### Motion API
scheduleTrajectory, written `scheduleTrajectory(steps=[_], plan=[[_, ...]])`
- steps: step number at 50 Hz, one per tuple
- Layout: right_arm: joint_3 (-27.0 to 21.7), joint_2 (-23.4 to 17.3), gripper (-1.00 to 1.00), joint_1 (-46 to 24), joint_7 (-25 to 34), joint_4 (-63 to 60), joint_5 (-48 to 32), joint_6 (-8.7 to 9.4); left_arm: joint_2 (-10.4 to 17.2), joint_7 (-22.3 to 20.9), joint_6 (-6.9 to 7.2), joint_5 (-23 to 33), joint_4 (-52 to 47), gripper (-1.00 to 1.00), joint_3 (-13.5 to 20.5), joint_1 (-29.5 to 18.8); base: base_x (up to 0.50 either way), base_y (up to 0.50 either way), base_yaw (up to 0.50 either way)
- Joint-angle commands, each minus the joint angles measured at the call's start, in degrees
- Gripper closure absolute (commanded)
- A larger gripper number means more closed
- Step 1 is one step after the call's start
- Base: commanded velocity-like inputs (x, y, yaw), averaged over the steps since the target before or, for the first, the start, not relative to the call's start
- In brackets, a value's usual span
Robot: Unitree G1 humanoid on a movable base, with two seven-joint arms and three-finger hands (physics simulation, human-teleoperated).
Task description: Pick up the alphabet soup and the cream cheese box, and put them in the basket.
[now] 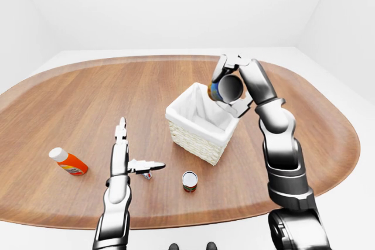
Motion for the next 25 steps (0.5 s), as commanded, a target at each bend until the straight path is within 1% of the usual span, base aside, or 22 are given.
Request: scheduleTrajectory(steps=[1, 3, 7, 10, 12, 14, 19, 24, 25], plan=[[1.1, 1.2, 1.0, -3.9, -6.2, 16.0, 5.4, 0.0, 0.0, 0.0, 0.35, -0.1, -0.6, -1.0, 0.1, 0.1, 0.0, 0.0, 0.0], [1.3, 1.5, 1.0, -4.2, -6.5, 17.6, 5.7, 0.0, 0.0, 0.0, 0.11, -0.1, -0.3, -1.0, 0.1, 0.1, 0.0, 0.0, 0.0], [1.9, 2.2, 1.0, -4.6, -7.4, 21.3, 6.2, 0.0, 0.0, 0.0, 0.29, -0.1, -0.5, -1.0, 0.2, 0.1, 0.0, 0.0, 0.0], [2.3, 2.7, 1.0, -4.7, -7.4, 22.8, 6.3, 0.0, 0.0, 0.0, 0.14, -0.1, -0.3, -1.0, 0.1, 0.0, 0.0, 0.0, 0.0], [2.1, 2.7, 1.0, -6.2, -8.6, 27.5, 6.9, 0.0, 0.0, 0.1, -0.02, -0.1, -0.1, -1.0, 0.1, -0.1, 0.0, 0.0, 0.0], [1.8, 2.5, 1.0, -7.6, -9.5, 31.3, 7.4, 0.0, 0.0, 0.0, 0.23, -0.1, -0.4, -1.0, 0.1, 0.0, 0.0, 0.0, 0.0], [1.8, 2.3, 1.0, -9.6, -10.9, 37.5, 8.0, 0.0, 0.1, -0.1, 0.25, -0.1, -0.4, -1.0, 0.1, 0.0, 0.0, 0.0, 0.0], [1.7, 2.1, 1.0, -11.3, -12.1, 43.7, 8.8, 0.0, 0.1, -0.1, -0.04, -0.1, -0.1, -1.0, 0.2, 0.0, 0.0, 0.0, 0.0], [1.5, 2.1, 1.0, -12.2, -12.4, 45.8, 9.3, 0.0, 0.0, -0.1, 0.2, 0.0, -0.5, -1.0, 0.1, 0.2, 0.0, 0.0, 0.0]])
